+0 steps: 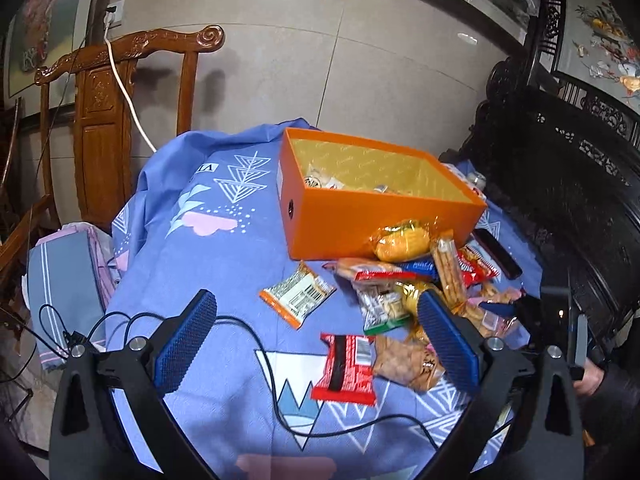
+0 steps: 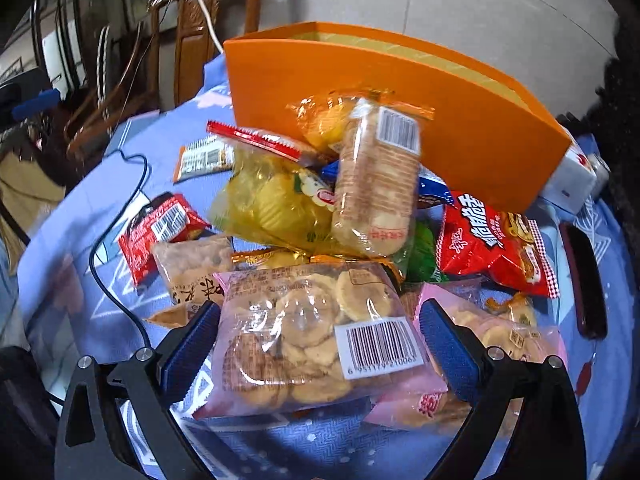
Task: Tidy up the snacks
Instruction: 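Grasp the clear cookie bag with the right gripper while the left grasps the red chocolate bar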
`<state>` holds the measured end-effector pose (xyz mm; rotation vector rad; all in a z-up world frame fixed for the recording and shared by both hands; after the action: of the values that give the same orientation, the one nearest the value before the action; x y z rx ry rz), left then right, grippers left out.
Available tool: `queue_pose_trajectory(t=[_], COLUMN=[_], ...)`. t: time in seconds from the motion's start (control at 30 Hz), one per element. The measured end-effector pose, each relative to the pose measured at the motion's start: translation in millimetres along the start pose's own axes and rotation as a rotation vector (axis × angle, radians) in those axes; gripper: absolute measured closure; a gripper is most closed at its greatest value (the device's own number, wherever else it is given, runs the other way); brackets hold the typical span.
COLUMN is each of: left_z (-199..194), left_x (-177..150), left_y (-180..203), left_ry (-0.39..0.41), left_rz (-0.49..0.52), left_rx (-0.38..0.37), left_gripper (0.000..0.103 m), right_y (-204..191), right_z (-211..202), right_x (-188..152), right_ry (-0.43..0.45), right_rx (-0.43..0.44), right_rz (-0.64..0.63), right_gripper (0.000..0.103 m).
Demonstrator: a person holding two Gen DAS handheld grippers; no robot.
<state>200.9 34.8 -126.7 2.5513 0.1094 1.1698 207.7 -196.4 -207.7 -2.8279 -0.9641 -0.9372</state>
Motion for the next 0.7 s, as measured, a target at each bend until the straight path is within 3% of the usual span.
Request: queue_pose_trajectory(t=[0.13, 0.23, 0.53, 0.7], left_z=[6, 14, 53, 86], left_x=[-10, -17, -44, -67], left_y=[1, 4, 20, 24], left_ry=[-0.026, -0.043, -0.119, -0.17], left_rz=[0.015, 0.043, 0.17, 0.162], left_rx=[0.014, 0.025, 0.026, 0.033], left_gripper=[0.004, 0.004, 0.004, 0.004], right_y=[-7, -6, 3, 12], right_z=[-1, -7, -51, -70], right_x=[-3, -5, -21, -25], right_ry=[-0.017, -0.001, 0.114, 0.184], right_rx=[0.0, 0.006, 0.062, 0.078], right_rz=[-0.042, -0.014, 0.211, 0.346], right_gripper=[0.025, 0.034, 0.038, 0.037])
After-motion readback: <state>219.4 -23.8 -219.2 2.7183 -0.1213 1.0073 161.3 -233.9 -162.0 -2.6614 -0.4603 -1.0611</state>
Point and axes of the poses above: each gripper's, at about its wrist camera, not at the fingertips, and z roughly the way its jaws point, y to its right, x to its top, the point moved 8 cm from there along z, roughly the way its jaws point, and after that the axes turned 11 degrees about -z, right-handed, at the moved point
